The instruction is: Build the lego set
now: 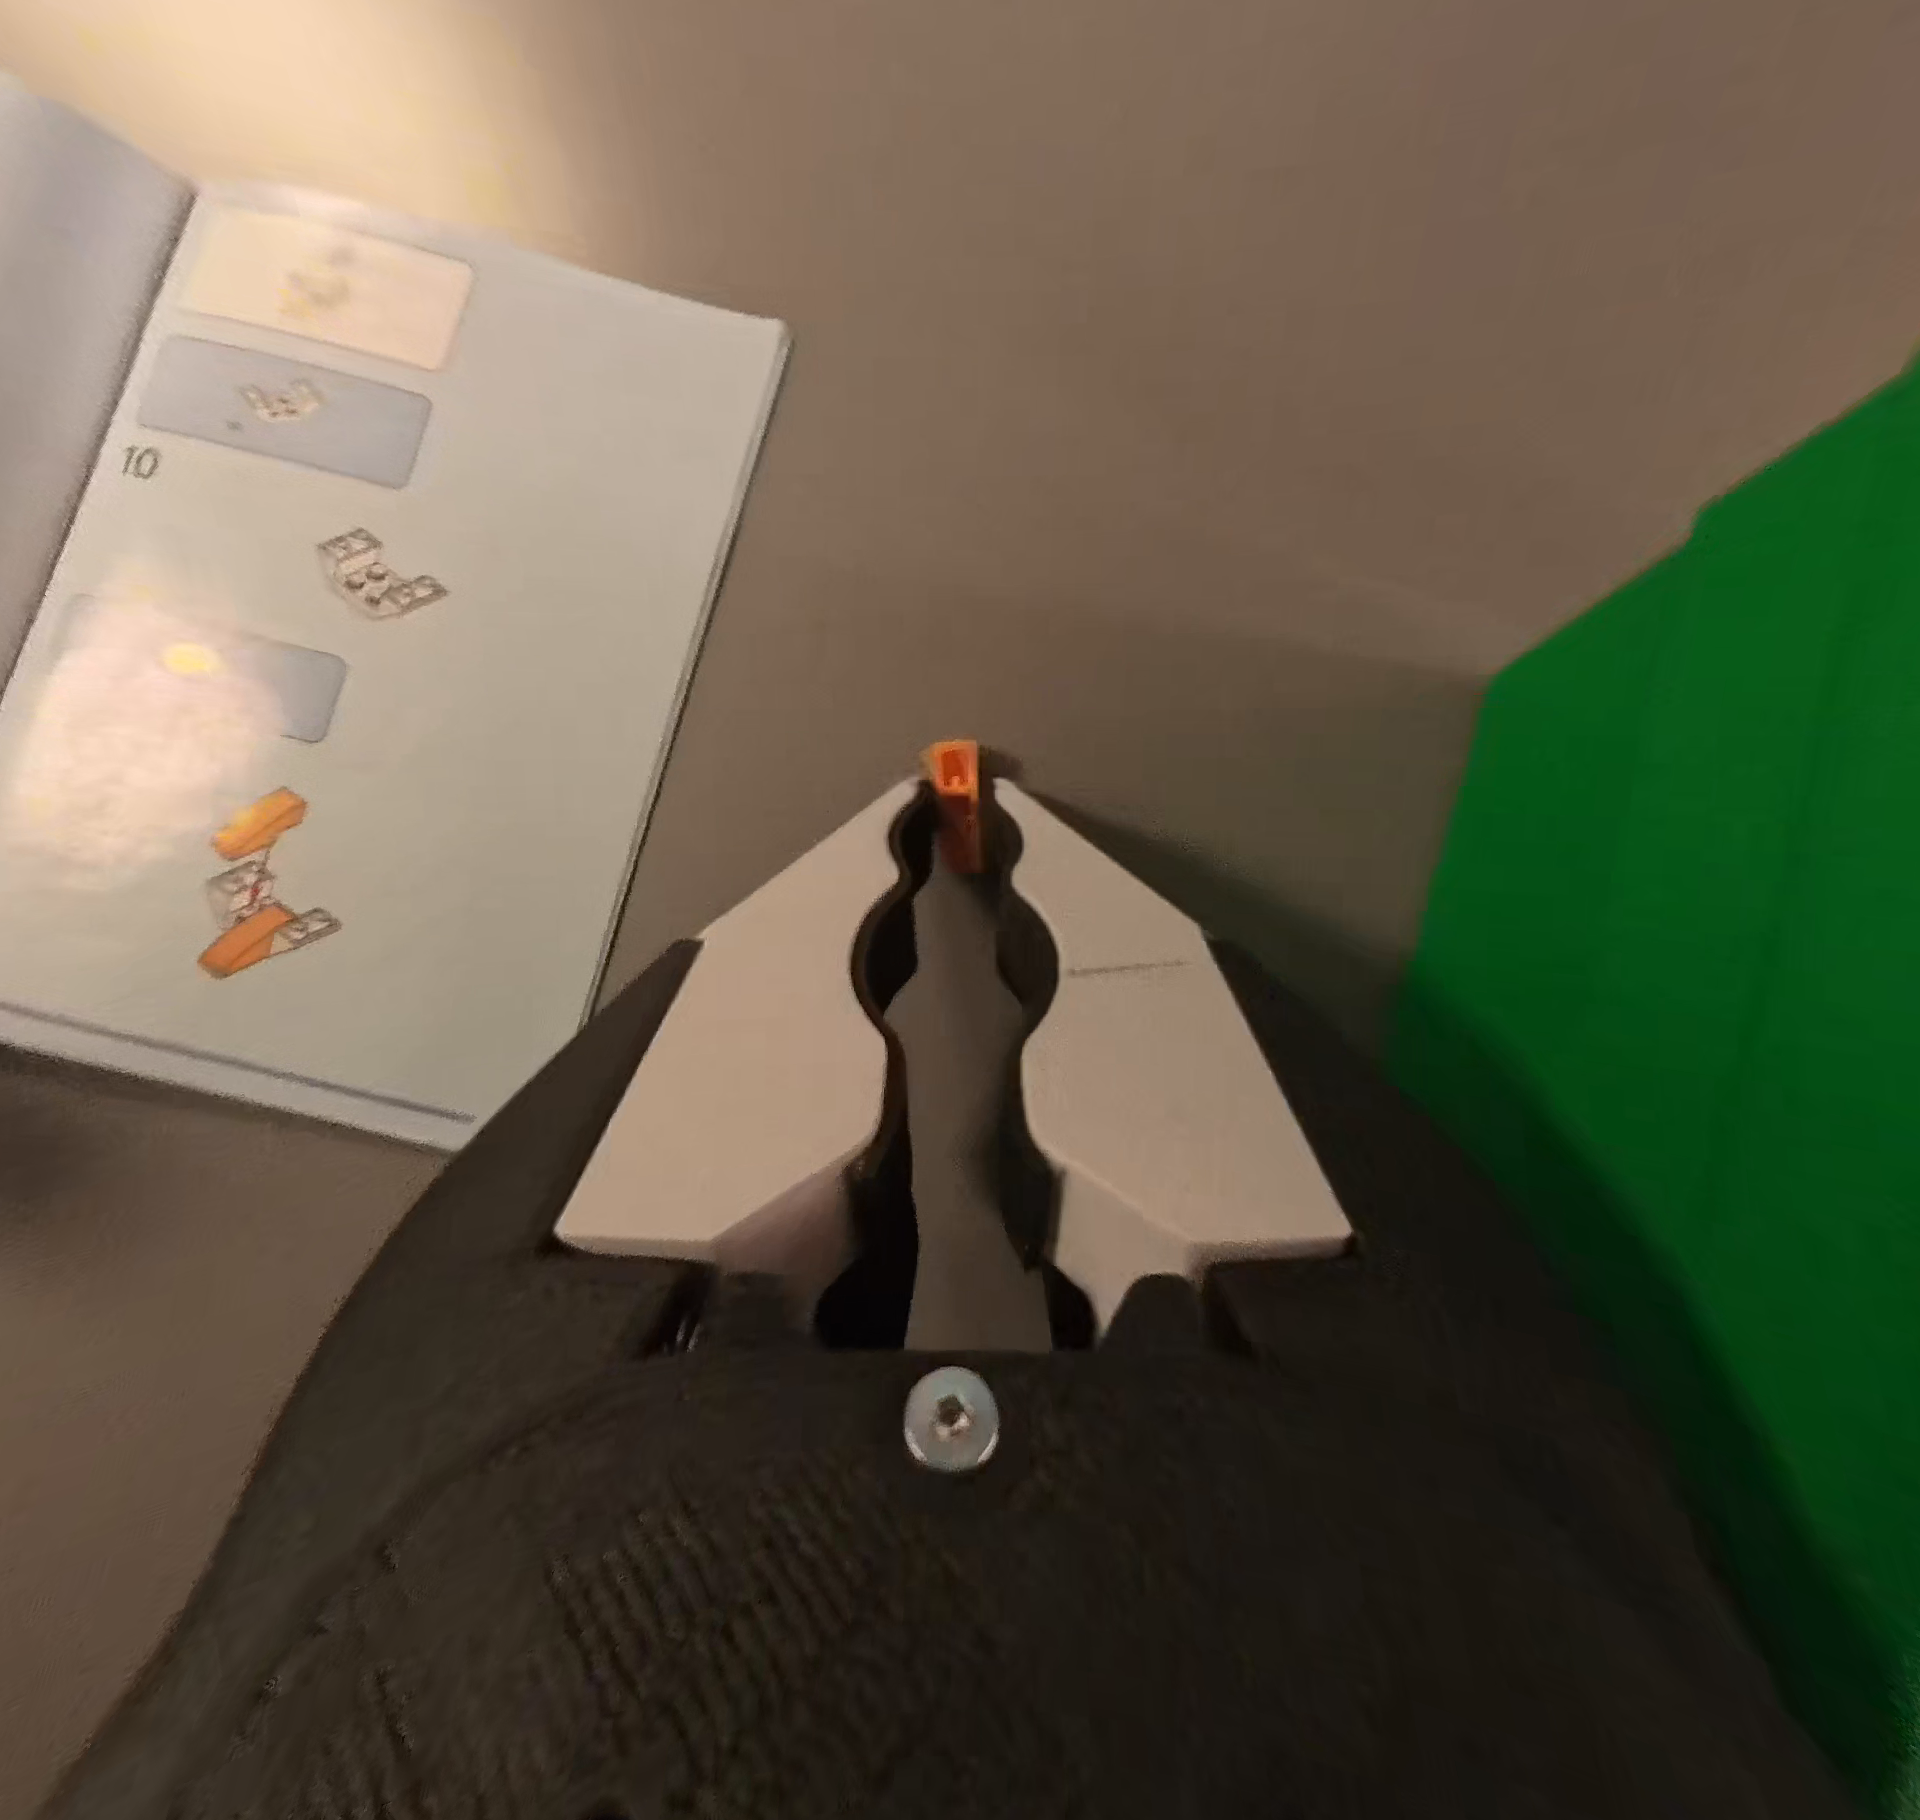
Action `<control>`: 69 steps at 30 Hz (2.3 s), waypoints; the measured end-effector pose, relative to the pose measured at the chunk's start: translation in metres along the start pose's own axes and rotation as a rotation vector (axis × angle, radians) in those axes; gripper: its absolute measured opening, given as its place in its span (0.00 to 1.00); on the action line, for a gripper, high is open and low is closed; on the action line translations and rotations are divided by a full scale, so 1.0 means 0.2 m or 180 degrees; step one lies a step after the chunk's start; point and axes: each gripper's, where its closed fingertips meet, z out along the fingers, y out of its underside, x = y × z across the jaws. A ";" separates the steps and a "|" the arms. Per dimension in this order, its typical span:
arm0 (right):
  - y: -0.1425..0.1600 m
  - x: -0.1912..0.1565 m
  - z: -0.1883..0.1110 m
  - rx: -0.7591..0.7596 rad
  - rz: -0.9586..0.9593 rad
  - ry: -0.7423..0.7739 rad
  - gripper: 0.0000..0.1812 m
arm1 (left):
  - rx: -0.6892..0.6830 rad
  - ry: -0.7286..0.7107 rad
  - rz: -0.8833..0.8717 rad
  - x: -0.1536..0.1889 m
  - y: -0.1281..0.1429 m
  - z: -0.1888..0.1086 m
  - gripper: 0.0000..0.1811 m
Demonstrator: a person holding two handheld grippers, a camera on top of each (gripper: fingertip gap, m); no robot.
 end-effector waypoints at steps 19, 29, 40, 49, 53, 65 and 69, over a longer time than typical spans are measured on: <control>0.43 -0.95 -0.54 0.0909 -0.5780 0.0803 0.03 | -0.0619 -0.0088 -0.0703 -0.06 0.17 0.02 0.05; 0.63 -1.06 -0.52 0.0329 -0.6667 0.0251 0.04 | -0.0658 -0.0086 -0.0706 -0.06 0.18 0.03 0.05; 0.69 -1.09 -0.59 -0.0299 -0.5343 -0.0797 0.17 | -0.0659 -0.0089 -0.0717 -0.06 0.18 0.03 0.05; 0.56 -1.17 -0.55 -0.0837 -0.1860 -0.1465 0.10 | -0.0726 -0.0117 -0.0696 -0.06 0.20 0.03 0.05; 0.61 -1.15 -0.52 -0.1255 -0.1997 -0.1270 0.12 | -0.0745 -0.0118 -0.0688 -0.06 0.20 0.03 0.05; 0.20 -1.23 -0.63 0.0336 -0.1571 -0.1629 0.03 | -0.0541 0.0675 -0.0969 0.11 0.15 0.04 0.04; -0.11 -1.37 -1.01 0.2290 -0.0852 -0.2766 0.03 | -0.0566 0.1335 -0.1217 0.26 0.16 0.06 0.05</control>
